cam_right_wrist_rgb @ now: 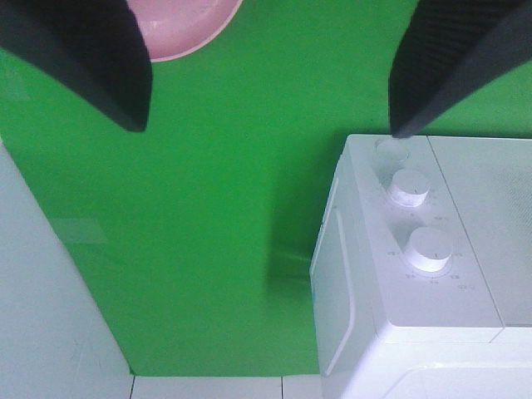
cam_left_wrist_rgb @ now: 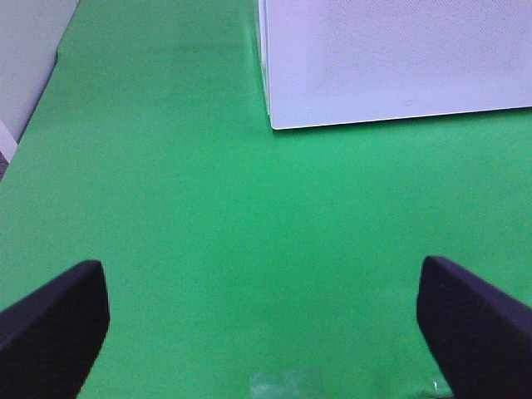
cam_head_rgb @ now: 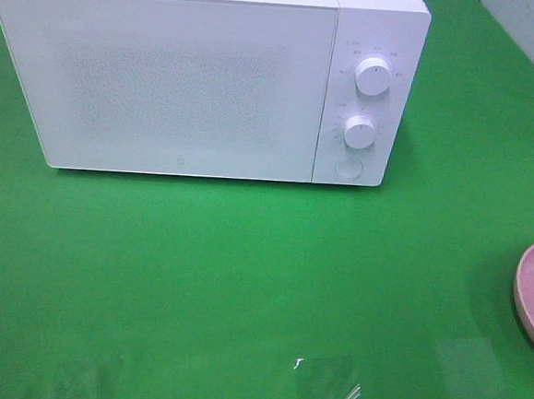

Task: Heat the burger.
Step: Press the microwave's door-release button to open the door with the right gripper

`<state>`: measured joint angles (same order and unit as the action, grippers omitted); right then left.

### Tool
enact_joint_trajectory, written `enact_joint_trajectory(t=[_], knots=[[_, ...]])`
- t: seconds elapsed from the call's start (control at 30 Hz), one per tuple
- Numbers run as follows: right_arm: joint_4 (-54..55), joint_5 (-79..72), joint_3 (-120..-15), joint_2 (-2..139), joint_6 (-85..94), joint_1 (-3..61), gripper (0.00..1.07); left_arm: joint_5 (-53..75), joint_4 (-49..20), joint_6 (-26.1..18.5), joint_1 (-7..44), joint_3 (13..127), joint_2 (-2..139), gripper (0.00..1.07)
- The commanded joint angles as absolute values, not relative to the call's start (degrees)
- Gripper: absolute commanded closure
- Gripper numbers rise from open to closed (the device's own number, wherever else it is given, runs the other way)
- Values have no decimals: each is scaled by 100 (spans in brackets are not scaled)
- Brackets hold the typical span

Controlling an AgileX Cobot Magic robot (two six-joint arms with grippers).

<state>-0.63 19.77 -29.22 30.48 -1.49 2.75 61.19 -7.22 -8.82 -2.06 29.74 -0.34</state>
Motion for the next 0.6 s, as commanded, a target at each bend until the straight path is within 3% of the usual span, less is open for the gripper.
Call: enact_joint_trajectory(t=[0.03, 0.5, 0.6], knots=[[-103, 1587, -2945, 3363, -143, 281, 32, 6136, -779, -837, -223, 2962, -166, 14], [-378, 0, -2928, 5495, -138, 281, 32, 6136, -779, -837, -223, 2962, -166, 14], [-424, -934, -2676, 5913, -80, 281, 32, 6136, -779, -837, -223, 2962, -166, 14]])
